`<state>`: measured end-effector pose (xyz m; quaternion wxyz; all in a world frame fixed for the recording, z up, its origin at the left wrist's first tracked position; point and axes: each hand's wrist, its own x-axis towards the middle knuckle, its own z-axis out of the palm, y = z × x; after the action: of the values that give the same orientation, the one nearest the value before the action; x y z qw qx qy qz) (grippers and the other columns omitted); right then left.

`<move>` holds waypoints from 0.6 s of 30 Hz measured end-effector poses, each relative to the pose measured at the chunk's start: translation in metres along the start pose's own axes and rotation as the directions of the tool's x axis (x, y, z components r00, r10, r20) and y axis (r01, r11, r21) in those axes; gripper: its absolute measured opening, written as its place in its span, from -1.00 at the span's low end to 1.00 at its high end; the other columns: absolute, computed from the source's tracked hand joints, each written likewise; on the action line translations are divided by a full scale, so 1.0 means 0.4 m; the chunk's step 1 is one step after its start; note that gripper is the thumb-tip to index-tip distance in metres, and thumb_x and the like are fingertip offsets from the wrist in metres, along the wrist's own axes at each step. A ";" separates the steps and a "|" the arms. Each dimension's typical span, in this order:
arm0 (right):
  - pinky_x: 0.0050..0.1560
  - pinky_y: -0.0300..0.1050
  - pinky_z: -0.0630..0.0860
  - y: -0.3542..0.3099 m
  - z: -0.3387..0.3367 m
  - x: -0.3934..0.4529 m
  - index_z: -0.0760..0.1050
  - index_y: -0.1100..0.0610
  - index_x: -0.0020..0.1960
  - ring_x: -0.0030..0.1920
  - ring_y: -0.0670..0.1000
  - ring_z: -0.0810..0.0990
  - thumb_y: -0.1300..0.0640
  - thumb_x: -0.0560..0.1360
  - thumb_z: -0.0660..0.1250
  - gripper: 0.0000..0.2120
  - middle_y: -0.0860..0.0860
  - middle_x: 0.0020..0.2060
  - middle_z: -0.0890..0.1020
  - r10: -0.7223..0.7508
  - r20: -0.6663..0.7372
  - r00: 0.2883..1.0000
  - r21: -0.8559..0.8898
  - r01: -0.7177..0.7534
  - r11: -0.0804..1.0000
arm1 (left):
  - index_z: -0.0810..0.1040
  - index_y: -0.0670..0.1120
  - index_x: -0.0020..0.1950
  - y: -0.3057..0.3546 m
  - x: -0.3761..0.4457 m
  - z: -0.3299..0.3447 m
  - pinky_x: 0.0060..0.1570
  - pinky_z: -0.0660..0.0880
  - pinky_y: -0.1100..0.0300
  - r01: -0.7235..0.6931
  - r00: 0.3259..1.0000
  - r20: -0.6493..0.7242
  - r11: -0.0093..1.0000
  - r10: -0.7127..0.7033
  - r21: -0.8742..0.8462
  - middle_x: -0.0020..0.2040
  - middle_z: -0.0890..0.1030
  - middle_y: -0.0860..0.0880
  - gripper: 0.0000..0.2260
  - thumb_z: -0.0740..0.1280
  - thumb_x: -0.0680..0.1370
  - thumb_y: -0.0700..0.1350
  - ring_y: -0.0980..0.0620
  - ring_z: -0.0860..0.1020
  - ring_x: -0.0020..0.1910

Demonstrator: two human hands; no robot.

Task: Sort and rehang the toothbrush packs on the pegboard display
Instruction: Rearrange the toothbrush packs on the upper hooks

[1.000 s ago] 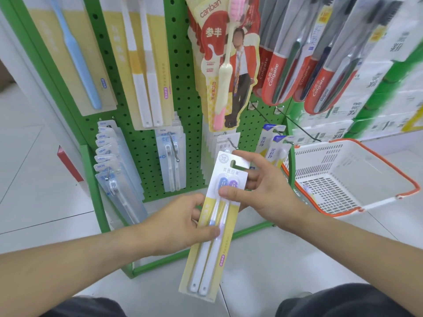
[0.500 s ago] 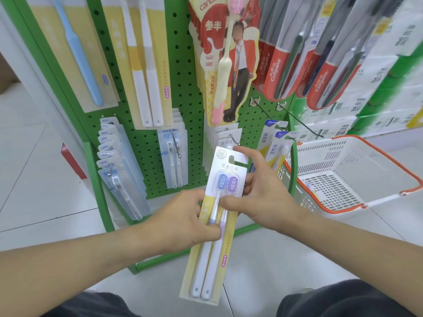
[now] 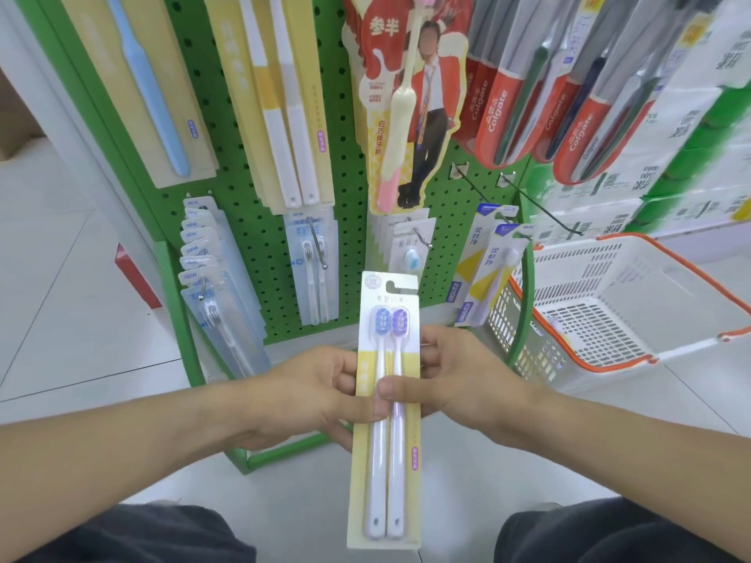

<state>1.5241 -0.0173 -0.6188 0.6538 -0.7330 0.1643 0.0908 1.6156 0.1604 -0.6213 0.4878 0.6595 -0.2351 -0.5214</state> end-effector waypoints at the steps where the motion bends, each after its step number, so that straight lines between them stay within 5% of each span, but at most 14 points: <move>1: -0.05 0.12 0.70 -0.002 -0.003 0.003 0.57 0.21 0.18 -0.05 0.21 0.75 0.38 0.42 0.54 -0.63 0.13 -0.06 0.76 0.001 -0.011 1.000 0.017 0.000 1.000 | 0.59 -0.15 0.25 0.000 0.001 0.000 -0.03 0.66 0.09 -0.007 1.000 -0.001 1.000 0.007 -0.016 0.12 0.71 -0.16 -0.74 0.40 0.57 -0.25 -0.10 0.70 0.08; 5: -0.21 -0.03 0.69 -0.009 -0.007 0.014 0.59 0.25 0.12 -0.12 0.15 0.76 0.35 0.46 0.51 -0.75 0.15 -0.09 0.76 0.011 -0.043 0.999 0.094 -0.007 0.996 | 0.54 -0.09 0.33 0.001 -0.001 -0.001 0.00 0.66 0.05 -0.017 1.000 -0.004 1.000 0.018 0.013 0.13 0.71 -0.17 -0.64 0.42 0.55 -0.29 -0.12 0.70 0.09; 9: -0.14 0.05 0.70 -0.005 -0.014 0.023 0.60 0.30 0.17 -0.05 0.21 0.75 0.16 0.58 0.41 -0.76 0.20 -0.07 0.75 0.001 -0.042 0.999 0.098 0.003 0.995 | 0.53 -0.13 0.29 -0.002 0.002 -0.002 0.00 0.67 -0.01 -0.014 0.999 -0.041 0.999 0.016 0.038 0.10 0.71 -0.18 -0.66 0.43 0.54 -0.33 -0.14 0.71 0.06; 13: -0.27 -0.06 0.66 -0.001 -0.022 0.027 0.59 0.36 0.15 -0.18 0.12 0.75 0.20 0.56 0.43 -0.75 0.21 -0.10 0.75 -0.019 -0.093 0.995 0.132 0.031 0.991 | 0.49 -0.14 0.37 -0.006 -0.001 -0.003 0.12 0.63 -0.04 0.047 0.996 0.070 0.999 -0.048 0.016 0.13 0.70 -0.19 -0.65 0.40 0.58 -0.23 -0.16 0.68 0.14; 18: -0.12 -0.03 0.68 -0.015 -0.045 0.027 0.62 0.28 0.16 -0.05 0.13 0.73 0.17 0.56 0.42 -0.77 0.18 0.00 0.74 0.044 -0.002 0.999 0.177 -0.043 0.983 | 0.62 -0.20 0.26 -0.029 -0.009 -0.012 0.05 0.66 -0.02 0.110 0.980 0.161 0.992 -0.120 0.068 0.12 0.70 -0.21 -0.73 0.43 0.56 -0.22 -0.18 0.68 0.14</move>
<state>1.5349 -0.0358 -0.6148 0.7137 -0.6685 0.1897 0.0880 1.6164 0.1700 -0.6299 0.4162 0.6407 -0.2511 -0.5943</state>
